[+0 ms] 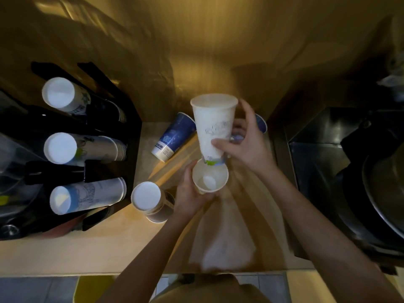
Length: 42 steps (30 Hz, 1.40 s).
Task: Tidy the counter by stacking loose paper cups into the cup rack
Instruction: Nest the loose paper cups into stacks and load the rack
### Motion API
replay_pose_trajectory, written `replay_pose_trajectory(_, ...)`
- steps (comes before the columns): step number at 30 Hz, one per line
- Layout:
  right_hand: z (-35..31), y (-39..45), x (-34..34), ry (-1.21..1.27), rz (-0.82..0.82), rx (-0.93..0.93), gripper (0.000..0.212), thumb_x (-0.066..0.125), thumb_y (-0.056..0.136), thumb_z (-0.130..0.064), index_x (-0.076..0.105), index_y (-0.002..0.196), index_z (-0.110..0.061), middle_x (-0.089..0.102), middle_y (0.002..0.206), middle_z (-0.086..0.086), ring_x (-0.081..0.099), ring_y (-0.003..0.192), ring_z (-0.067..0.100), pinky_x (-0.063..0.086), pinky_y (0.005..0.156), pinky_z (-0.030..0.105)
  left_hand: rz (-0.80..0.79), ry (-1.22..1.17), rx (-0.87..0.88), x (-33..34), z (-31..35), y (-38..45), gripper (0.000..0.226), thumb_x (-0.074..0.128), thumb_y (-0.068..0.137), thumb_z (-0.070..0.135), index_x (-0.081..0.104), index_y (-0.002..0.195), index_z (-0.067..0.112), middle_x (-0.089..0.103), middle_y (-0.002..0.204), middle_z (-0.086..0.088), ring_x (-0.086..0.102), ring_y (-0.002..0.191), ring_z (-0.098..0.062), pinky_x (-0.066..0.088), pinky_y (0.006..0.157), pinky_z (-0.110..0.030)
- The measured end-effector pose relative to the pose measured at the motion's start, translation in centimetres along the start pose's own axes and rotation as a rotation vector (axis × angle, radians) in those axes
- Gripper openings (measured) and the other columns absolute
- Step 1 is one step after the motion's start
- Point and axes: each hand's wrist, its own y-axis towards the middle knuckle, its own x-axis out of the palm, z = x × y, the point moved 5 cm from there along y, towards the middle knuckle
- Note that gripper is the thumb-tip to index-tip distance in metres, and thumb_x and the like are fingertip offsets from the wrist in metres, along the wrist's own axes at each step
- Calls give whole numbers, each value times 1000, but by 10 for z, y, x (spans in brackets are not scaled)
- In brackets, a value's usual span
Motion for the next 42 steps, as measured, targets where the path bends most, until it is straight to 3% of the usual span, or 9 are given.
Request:
replay_pose_trajectory(2, 8, -21, 6, 29, -53, -18, 103, 80, 66, -10, 16, 137, -49, 47, 123, -17, 56, 112, 11, 55, 86, 28, -6, -3, -1, 0, -1, 0, 95, 87, 54, 30, 28, 128, 36, 49, 130, 6, 50, 115, -8, 45, 90, -23)
replay_pose_trajectory(7, 36, -53, 19, -188, -73, -10, 98, 79, 64, -23, 15, 129, -61, 39, 142, -9, 42, 129, 12, 47, 102, 41, -8, -10, 2, 0, 1, -1, 97, 85, 52, 39, 30, 131, 31, 48, 135, 7, 48, 118, -6, 43, 91, -17)
replay_pose_trajectory(12, 55, -70, 27, -490, -95, -41, 90, 64, 68, -48, 21, 143, -23, 39, 146, 3, 36, 133, 17, 37, 108, 39, 5, -3, -37, -1, 2, 1, 99, 87, 53, 29, 30, 134, 27, 49, 136, 2, 46, 118, -9, 37, 91, -24)
replay_pose_trajectory(15, 66, -78, 31, -570, -157, -40, 91, 54, 72, -61, 22, 144, -16, 35, 149, 4, 30, 136, 17, 31, 112, 38, -6, -5, -30, 0, 3, 2, 102, 88, 52, 26, 29, 135, 25, 46, 133, 5, 43, 118, -7, 35, 93, -25)
replay_pose_trajectory(22, 72, -82, 13, -277, -12, 169, 61, 57, 88, -32, 29, 142, -25, 44, 141, 3, 44, 121, 12, 41, 101, 30, -57, 82, 105, 15, 25, 5, 98, 83, 55, 40, 30, 134, 19, 47, 134, -3, 47, 117, -13, 46, 91, -29)
replay_pose_trajectory(26, 73, -88, -22, -253, 84, 216, 59, 59, 87, -24, 34, 140, -22, 46, 139, 3, 48, 120, 16, 45, 102, 37, -156, 45, 87, 49, 46, 9, 96, 83, 59, 37, 27, 136, 22, 46, 135, -1, 47, 119, -15, 44, 89, -24)
replay_pose_trajectory(33, 85, -102, -77, -204, 201, 301, 56, 53, 87, -7, 35, 140, -20, 45, 142, 3, 42, 126, 14, 37, 105, 29, -268, 90, 102, 106, 73, 13, 96, 83, 59, 34, 26, 136, 24, 44, 138, 0, 44, 124, -17, 39, 96, -25)
replay_pose_trajectory(38, 92, -105, -92, -217, 231, 333, 55, 48, 88, -4, 36, 139, -20, 44, 143, 7, 41, 129, 22, 33, 105, 29, -326, 125, 137, 119, 81, 16, 97, 85, 57, 30, 29, 135, 19, 45, 138, -4, 45, 123, -21, 44, 101, -37)
replay_pose_trajectory(42, 92, -105, -94, -234, 232, 320, 49, 48, 88, -3, 40, 134, -17, 49, 136, 5, 43, 116, 11, 36, 96, 24, -383, 159, 157, 121, 78, 17, 98, 85, 56, 33, 30, 136, 19, 45, 137, -5, 45, 122, -21, 44, 101, -41)
